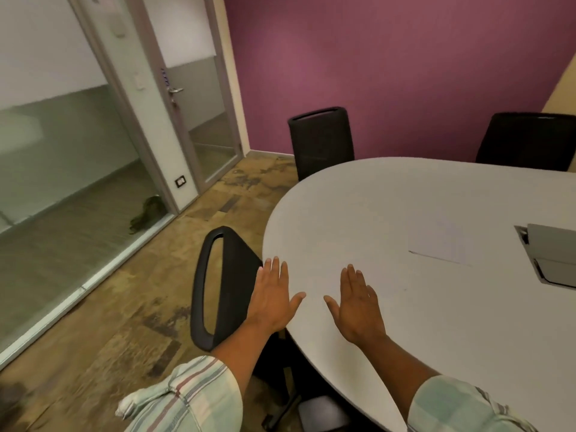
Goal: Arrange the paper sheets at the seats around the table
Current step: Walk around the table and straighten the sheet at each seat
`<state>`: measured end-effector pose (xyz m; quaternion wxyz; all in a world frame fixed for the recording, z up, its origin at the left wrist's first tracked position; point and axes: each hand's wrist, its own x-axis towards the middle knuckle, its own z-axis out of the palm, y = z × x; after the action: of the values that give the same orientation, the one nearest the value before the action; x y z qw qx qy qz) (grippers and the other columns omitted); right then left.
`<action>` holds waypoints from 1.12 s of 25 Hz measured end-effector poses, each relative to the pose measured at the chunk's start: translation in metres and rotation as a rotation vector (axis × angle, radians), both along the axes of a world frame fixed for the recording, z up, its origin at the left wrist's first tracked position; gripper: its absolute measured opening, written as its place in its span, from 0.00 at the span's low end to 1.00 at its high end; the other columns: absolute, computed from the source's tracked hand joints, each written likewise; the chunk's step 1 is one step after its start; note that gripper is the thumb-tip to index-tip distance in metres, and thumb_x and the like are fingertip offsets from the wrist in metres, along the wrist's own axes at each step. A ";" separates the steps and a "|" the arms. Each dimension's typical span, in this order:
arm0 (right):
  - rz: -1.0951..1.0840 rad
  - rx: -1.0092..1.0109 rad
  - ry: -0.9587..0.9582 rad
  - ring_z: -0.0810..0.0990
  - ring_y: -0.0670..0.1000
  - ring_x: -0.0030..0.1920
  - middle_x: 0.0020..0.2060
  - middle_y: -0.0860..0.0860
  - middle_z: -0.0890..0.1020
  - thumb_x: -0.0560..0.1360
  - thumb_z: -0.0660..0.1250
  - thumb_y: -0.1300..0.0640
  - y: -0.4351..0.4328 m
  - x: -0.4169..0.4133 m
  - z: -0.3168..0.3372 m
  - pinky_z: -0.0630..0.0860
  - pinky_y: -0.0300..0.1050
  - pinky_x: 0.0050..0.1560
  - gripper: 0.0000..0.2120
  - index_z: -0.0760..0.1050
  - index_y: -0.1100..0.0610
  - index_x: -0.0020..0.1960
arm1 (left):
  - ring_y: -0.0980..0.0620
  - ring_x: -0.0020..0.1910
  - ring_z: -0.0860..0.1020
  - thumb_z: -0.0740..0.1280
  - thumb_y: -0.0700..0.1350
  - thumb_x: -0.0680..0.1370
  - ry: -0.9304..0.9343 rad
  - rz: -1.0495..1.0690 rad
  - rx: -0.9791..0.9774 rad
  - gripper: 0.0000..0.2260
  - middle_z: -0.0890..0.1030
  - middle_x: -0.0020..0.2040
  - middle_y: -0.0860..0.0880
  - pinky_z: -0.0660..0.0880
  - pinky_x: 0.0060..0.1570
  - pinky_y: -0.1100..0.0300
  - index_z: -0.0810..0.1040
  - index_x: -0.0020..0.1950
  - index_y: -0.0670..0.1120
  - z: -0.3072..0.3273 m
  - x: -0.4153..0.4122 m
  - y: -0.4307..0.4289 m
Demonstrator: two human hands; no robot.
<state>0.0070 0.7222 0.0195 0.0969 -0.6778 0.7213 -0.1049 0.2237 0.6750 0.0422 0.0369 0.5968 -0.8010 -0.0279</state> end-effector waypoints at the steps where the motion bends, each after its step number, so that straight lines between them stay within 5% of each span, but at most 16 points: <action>1: 0.016 -0.018 0.001 0.43 0.57 0.85 0.85 0.54 0.41 0.80 0.39 0.30 -0.007 0.016 0.008 0.50 0.57 0.83 0.42 0.39 0.55 0.85 | 0.40 0.86 0.43 0.50 0.69 0.83 0.011 0.024 -0.031 0.41 0.46 0.87 0.40 0.47 0.84 0.41 0.45 0.85 0.41 0.009 0.016 -0.003; 12: 0.185 -0.130 -0.002 0.49 0.58 0.84 0.85 0.53 0.47 0.83 0.46 0.30 -0.093 0.232 0.047 0.53 0.58 0.81 0.40 0.45 0.54 0.85 | 0.41 0.86 0.43 0.53 0.67 0.83 0.092 0.190 -0.137 0.41 0.47 0.87 0.40 0.43 0.84 0.43 0.47 0.86 0.41 0.031 0.240 -0.051; 17: 0.219 -0.148 0.017 0.46 0.56 0.85 0.85 0.53 0.45 0.81 0.39 0.29 -0.126 0.331 0.045 0.52 0.56 0.82 0.41 0.42 0.54 0.85 | 0.41 0.86 0.43 0.53 0.68 0.83 0.089 0.219 -0.121 0.41 0.48 0.86 0.39 0.43 0.84 0.43 0.48 0.86 0.41 0.027 0.343 -0.078; 28: 0.280 -0.146 0.072 0.44 0.57 0.84 0.85 0.56 0.44 0.82 0.41 0.31 -0.235 0.447 0.038 0.51 0.58 0.82 0.41 0.42 0.58 0.85 | 0.42 0.86 0.41 0.51 0.67 0.84 0.077 0.211 -0.097 0.41 0.46 0.86 0.39 0.42 0.84 0.43 0.46 0.86 0.41 0.019 0.452 -0.168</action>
<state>0.4540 0.4877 0.0573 0.0351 -0.7802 0.6133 -0.1180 0.6754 0.5074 0.0611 0.0990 0.6738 -0.7322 -0.0080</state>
